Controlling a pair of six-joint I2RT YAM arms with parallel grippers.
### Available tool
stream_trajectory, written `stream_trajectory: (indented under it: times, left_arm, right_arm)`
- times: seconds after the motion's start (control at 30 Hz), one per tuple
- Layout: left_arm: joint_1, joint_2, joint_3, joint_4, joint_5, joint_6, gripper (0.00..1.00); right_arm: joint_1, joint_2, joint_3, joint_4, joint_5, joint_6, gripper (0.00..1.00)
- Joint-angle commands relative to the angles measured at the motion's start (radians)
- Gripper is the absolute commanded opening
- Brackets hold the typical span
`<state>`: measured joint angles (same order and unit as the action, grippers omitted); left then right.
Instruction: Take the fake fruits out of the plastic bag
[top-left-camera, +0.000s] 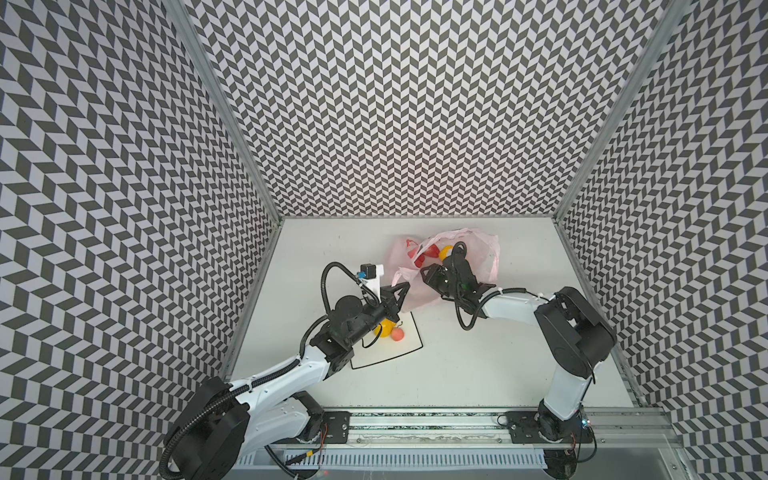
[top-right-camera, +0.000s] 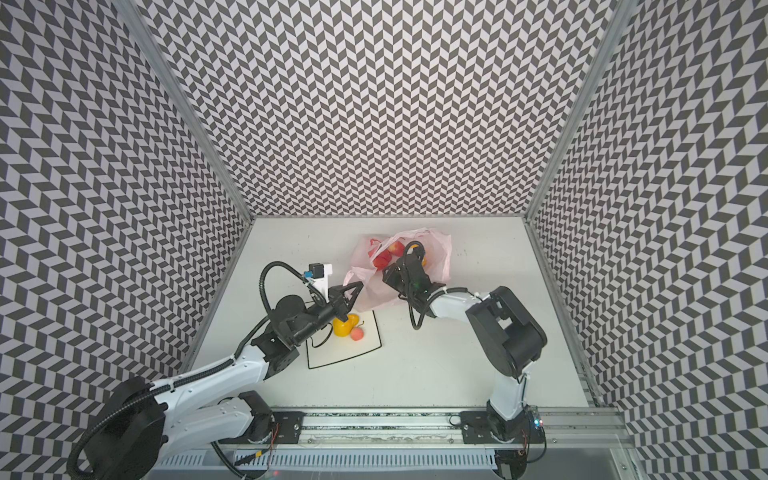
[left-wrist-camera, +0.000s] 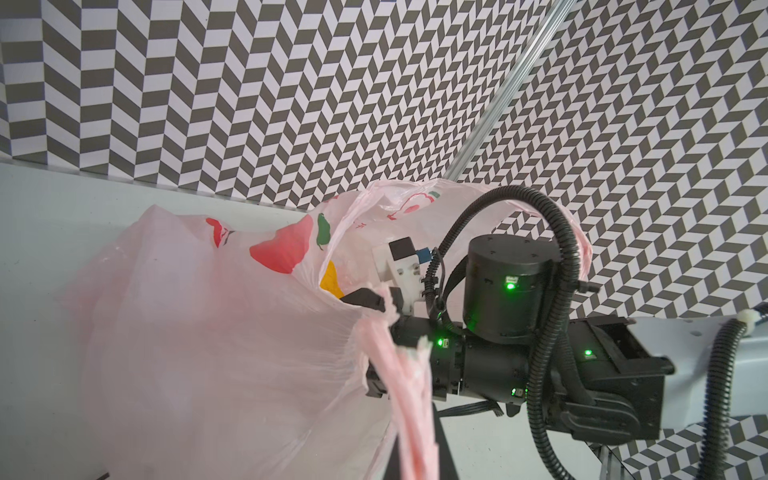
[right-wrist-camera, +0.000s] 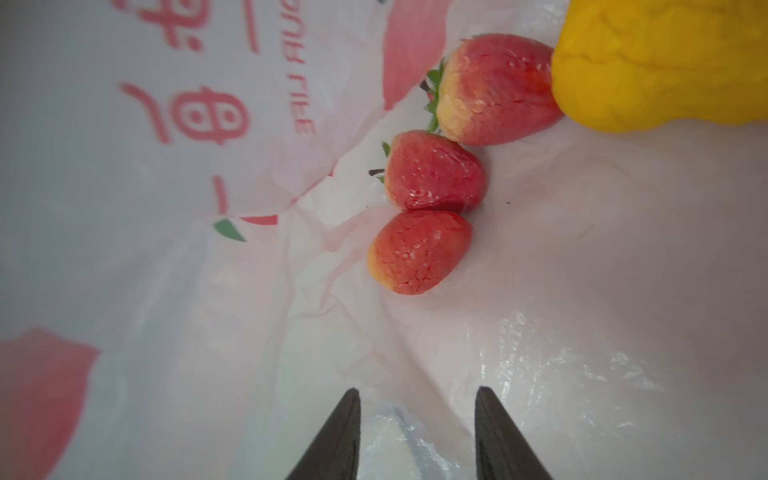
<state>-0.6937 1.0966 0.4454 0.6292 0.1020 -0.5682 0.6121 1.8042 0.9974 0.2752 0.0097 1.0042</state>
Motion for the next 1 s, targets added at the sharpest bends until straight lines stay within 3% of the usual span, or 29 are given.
stream_trajectory:
  times: [0.0,0.2,0.27,0.33,0.53,0.97]
  left_arm:
    - [-0.003,0.001,-0.015,0.045,-0.004,-0.006,0.0]
    - [-0.003,-0.007,-0.011,0.041,-0.013,-0.001,0.0]
    - [-0.003,-0.005,-0.011,0.048,-0.016,-0.002,0.0]
    - [-0.004,-0.003,-0.013,0.056,-0.009,-0.004,0.0]
    - [-0.004,-0.006,-0.001,0.053,0.05,-0.01,0.0]
    - [-0.016,-0.027,0.017,0.023,0.115,-0.008,0.0]
  right_arm:
    - [-0.007,-0.027,-0.002,0.007,-0.027,-0.033,0.44]
    - [-0.008,-0.04,-0.004,-0.004,-0.064,-0.045,0.44]
    - [-0.009,-0.028,0.004,-0.021,-0.049,-0.042,0.5]
    - [-0.014,0.003,0.025,-0.016,-0.055,0.004,0.62]
    - [-0.006,0.148,0.142,0.049,-0.085,0.188,0.73]
    - [-0.002,0.395,0.426,-0.062,0.006,0.375,0.81]
